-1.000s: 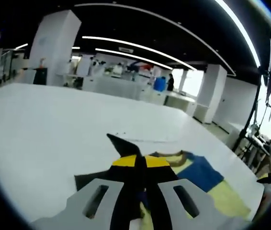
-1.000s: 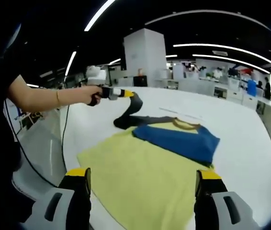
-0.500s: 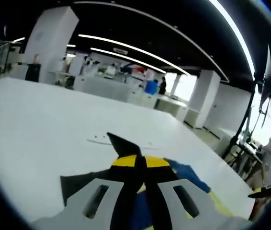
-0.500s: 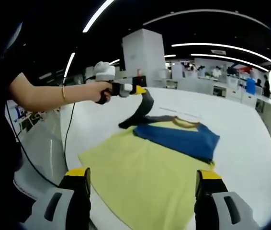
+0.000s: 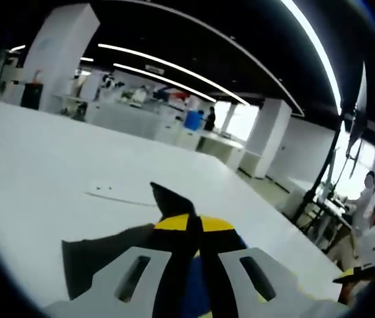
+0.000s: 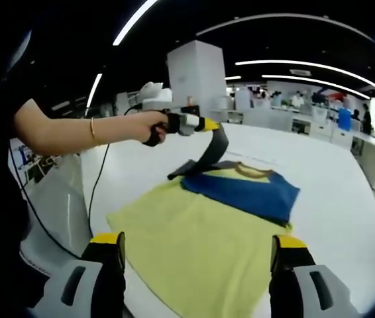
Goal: Fold the garment on the visible template until the final outline fits inside the template.
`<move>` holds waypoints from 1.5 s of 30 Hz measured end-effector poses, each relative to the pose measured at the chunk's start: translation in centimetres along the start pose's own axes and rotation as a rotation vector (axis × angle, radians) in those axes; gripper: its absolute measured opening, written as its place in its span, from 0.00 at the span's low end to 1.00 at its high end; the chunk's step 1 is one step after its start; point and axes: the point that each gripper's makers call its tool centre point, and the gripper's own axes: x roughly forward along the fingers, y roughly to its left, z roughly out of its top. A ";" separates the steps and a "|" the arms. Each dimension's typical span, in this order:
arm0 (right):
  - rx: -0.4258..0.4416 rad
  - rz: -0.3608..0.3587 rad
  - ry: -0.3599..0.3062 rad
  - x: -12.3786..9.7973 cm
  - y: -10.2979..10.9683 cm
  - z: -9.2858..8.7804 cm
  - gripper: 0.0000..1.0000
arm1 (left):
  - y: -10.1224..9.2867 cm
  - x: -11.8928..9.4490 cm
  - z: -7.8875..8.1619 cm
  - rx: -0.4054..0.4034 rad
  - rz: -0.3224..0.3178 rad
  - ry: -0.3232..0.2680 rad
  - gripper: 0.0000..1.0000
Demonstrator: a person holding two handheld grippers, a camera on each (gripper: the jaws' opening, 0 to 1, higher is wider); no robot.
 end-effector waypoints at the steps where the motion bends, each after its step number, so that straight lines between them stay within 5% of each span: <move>1: 0.002 -0.003 -0.002 0.0 -0.1 0.0 0.90 | -0.3 0.2 -0.1 0.000 -0.005 0.002 0.01; 19: 0.021 -0.033 0.008 -0.7 -1.0 -0.7 0.89 | -6.1 3.2 -1.8 0.019 -0.128 0.046 0.01; 45: 0.082 -0.065 0.018 -1.2 -3.1 -3.1 0.90 | -12.4 8.4 -8.8 0.140 -0.248 0.204 0.01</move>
